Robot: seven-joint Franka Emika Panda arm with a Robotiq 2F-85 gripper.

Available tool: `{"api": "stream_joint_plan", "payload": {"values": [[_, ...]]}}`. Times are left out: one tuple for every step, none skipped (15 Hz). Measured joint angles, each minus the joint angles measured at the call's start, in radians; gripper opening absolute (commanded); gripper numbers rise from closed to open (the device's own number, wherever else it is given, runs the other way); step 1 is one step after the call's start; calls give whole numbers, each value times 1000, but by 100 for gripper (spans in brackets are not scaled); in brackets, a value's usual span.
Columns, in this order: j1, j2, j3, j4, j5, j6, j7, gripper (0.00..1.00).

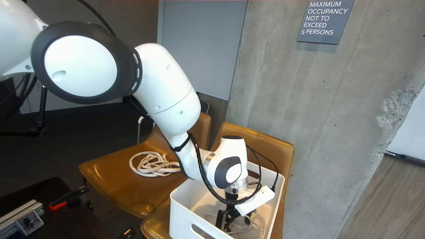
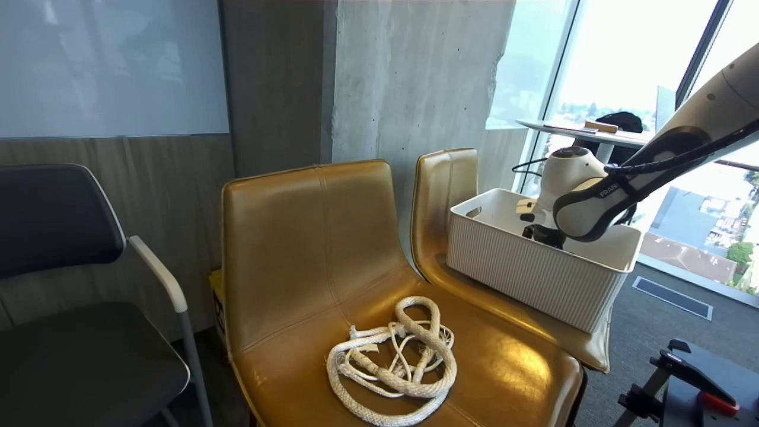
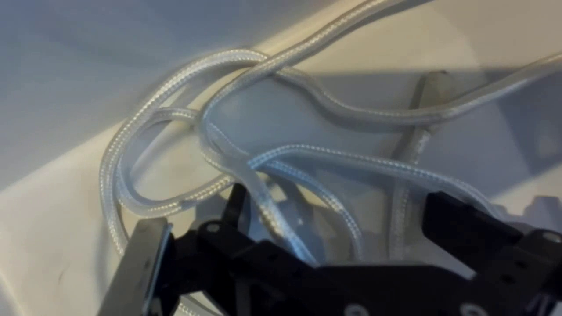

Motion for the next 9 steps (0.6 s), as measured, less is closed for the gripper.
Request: {"api": "stream_joint_plan", "payload": {"values": [[2, 4, -10, -13, -13, 32, 1, 75], [7, 4, -19, -27, -22, 60, 3, 72], [13, 4, -30, -41, -31, 88, 10, 66], [21, 4, -40, -56, -38, 114, 18, 57], [31, 3, -51, -72, -44, 134, 27, 50], [41, -1, -62, -87, -50, 148, 37, 43], [53, -6, -75, -102, -55, 158, 49, 35], [66, -12, -87, -116, -57, 166, 59, 28], [78, -19, -96, -128, -59, 170, 68, 20]]}}
